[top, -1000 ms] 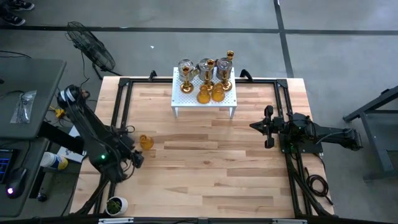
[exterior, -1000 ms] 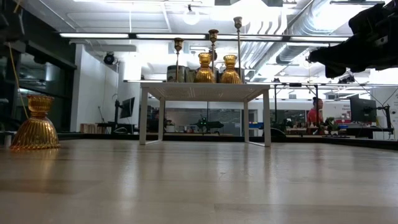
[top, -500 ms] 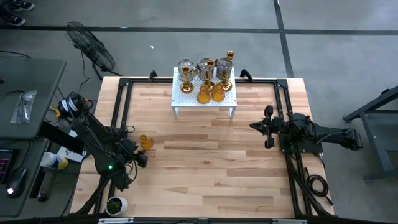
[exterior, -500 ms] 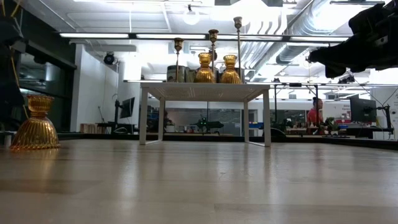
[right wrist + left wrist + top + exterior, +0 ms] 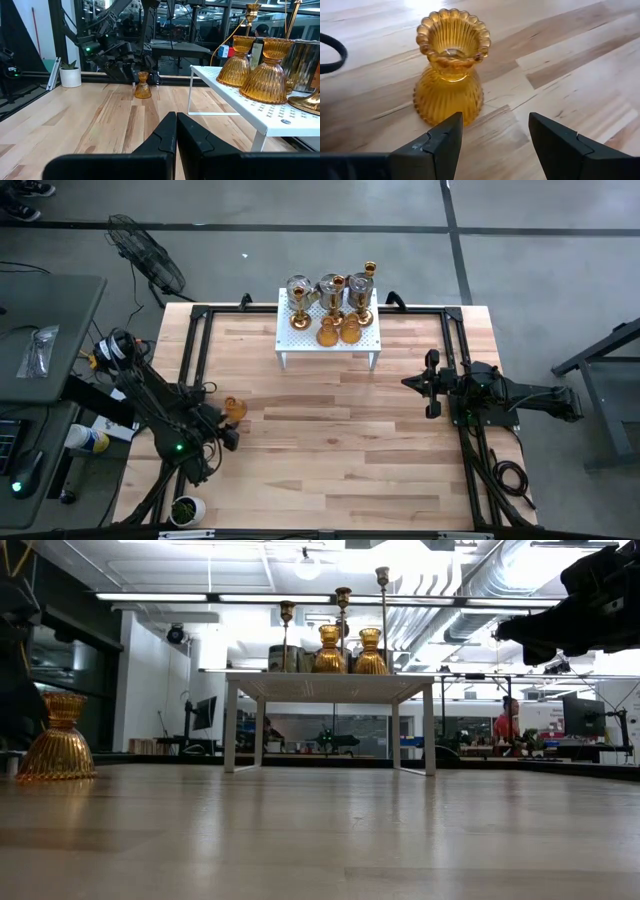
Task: Pick & Place candle stick holders
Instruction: Put the yellow candle holder aligned with the other yellow candle holders on the shelf
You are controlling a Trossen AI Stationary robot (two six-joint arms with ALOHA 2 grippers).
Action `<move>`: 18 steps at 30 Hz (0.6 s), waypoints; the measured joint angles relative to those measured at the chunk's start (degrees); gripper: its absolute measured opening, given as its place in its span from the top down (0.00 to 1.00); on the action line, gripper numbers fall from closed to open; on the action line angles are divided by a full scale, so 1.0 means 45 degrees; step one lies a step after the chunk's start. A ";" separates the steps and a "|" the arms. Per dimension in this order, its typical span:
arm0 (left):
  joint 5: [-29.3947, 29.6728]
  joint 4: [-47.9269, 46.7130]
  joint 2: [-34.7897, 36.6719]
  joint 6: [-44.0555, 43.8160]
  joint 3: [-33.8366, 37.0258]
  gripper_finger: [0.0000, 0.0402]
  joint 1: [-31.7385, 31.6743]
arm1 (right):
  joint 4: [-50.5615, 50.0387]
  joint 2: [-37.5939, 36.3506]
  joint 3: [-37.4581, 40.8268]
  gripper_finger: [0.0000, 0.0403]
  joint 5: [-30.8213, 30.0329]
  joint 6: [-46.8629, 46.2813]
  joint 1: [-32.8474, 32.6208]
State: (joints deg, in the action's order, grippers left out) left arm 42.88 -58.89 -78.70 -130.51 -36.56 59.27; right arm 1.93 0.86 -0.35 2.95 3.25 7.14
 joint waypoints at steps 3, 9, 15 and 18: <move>0.0173 0.0318 0.0000 -0.0045 0.0100 0.44 0.0000 | 0.0000 0.0000 0.0001 0.99 0.0001 0.0000 0.0000; 0.0483 0.0528 0.0000 0.0626 0.0102 0.44 0.0000 | 0.0000 0.0000 -0.0002 0.99 0.0001 0.0004 0.0000; 0.0161 0.0382 0.0000 0.1475 0.0102 0.44 0.0000 | 0.0000 0.0000 0.0002 0.99 -0.0003 0.0000 0.0000; 0.0071 0.0270 0.0000 0.2079 0.0102 0.44 0.0000 | 0.0000 0.0000 -0.0002 0.99 0.0001 0.0002 0.0002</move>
State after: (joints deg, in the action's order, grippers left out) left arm 43.20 -57.67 -78.70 -121.16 -36.10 59.27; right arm 1.93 0.86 -0.36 2.96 3.25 7.14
